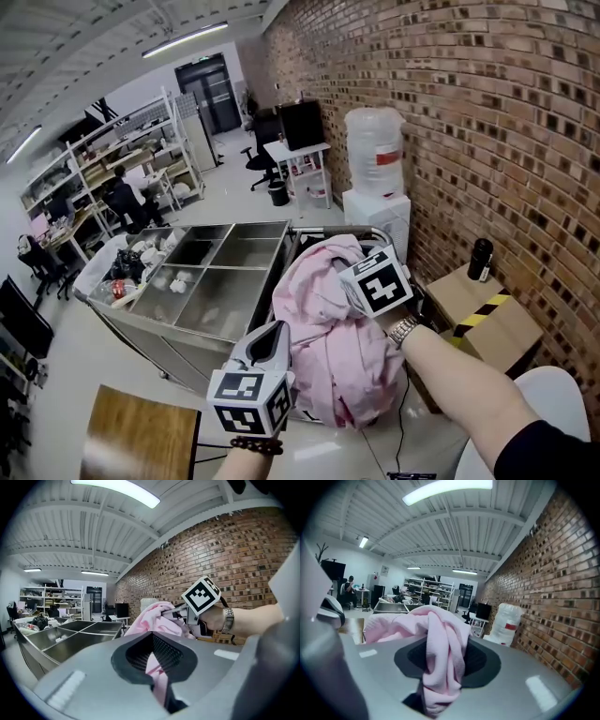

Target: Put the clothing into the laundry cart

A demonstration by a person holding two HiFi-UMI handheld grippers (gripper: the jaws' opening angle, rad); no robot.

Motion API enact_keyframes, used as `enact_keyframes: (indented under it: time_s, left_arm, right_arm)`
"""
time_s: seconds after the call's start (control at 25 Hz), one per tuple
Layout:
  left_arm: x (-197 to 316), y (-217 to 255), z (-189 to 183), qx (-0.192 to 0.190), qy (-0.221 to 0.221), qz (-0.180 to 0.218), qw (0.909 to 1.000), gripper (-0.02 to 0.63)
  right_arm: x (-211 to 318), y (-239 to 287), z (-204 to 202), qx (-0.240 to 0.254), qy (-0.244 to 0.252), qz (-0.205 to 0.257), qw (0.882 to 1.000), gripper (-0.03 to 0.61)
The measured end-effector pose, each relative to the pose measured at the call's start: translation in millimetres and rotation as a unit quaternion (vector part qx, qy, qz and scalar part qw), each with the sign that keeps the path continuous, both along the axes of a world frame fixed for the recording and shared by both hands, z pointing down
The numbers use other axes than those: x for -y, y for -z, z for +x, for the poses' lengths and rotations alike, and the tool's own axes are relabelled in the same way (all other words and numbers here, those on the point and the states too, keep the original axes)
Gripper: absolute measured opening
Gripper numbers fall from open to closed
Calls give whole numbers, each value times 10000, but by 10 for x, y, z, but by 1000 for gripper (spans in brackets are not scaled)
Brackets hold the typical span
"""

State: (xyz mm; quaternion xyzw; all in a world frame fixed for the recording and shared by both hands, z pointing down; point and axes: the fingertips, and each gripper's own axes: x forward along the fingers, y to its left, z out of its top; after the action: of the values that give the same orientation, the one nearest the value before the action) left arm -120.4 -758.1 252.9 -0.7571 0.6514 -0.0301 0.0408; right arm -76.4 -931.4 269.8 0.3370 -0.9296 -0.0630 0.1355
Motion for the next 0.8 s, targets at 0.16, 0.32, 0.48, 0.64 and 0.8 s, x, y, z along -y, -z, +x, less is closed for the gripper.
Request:
enact_keyframes:
  time_s: [0.16,0.32,0.48,0.64,0.8]
  left_arm:
    - [108,-50,-26,-17,-17,-25,10000,2]
    - [150,-111,-10,-50,-62,-55,10000,2]
    - [106,-104,36,-86,-148,-64,9998,2]
    - [13,-90,85,-106,-219,-54,9997,2]
    - [-135,-55,139,-124,-265,-41,9996,2]
  right_arm:
    - [147,-330,8,-124,19,-320,9994,222]
    - [181,-356,115,6,-85,-278,9996,272]
    - [33,-237,158,46,-77,-164,9998,272]
    - [-221,-164,174,45,6,-167,9998,272]
    - [-475,-110,222,37,59,-163,9998,266]
